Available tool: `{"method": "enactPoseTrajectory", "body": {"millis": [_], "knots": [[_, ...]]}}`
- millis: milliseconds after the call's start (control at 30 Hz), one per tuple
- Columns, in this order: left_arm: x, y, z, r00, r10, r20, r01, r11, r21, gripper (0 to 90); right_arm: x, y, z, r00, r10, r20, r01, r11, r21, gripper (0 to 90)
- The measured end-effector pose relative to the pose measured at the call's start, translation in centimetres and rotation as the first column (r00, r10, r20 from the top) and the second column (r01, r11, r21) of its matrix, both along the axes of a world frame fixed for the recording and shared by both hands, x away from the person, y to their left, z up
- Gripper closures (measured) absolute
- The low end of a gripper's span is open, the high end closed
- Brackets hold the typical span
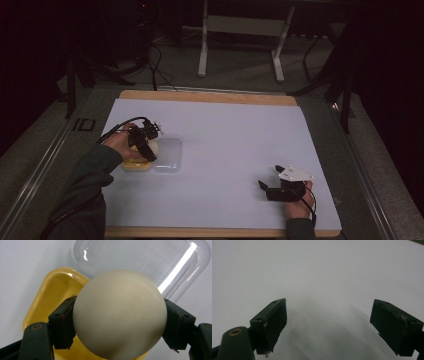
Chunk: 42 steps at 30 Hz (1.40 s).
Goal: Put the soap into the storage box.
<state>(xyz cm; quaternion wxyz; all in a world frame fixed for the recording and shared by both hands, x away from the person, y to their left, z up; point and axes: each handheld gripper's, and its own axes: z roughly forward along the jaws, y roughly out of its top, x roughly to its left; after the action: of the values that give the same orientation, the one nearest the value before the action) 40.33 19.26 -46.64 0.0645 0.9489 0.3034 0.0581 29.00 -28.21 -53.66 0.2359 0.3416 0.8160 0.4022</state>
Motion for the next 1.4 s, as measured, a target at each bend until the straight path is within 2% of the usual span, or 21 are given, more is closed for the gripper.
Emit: {"method": "enactPoseTrajectory", "body": {"millis": [767, 1167, 1400], "knots": [[0.0, 2.1, -0.1, 0.9990, 0.043, 0.004, -0.044, 0.9988, 0.022, 24.7, 0.0, 0.1, 0.0, 1.0000, 0.002, 0.002, -0.002, 1.000, -0.006, 14.0], [-0.1, 3.0, -1.0, 0.9985, 0.054, -0.004, -0.054, 0.9976, 0.044, 24.7, 0.0, 0.1, 0.0, 1.0000, 0.003, 0.001, -0.003, 1.000, -0.008, 14.0], [0.0, 3.1, -1.4, 0.9979, 0.065, -0.008, -0.064, 0.9971, 0.042, 24.7, 0.0, 0.1, 0.0, 1.0000, 0.005, 0.000, -0.005, 1.000, -0.011, 14.0]]}}
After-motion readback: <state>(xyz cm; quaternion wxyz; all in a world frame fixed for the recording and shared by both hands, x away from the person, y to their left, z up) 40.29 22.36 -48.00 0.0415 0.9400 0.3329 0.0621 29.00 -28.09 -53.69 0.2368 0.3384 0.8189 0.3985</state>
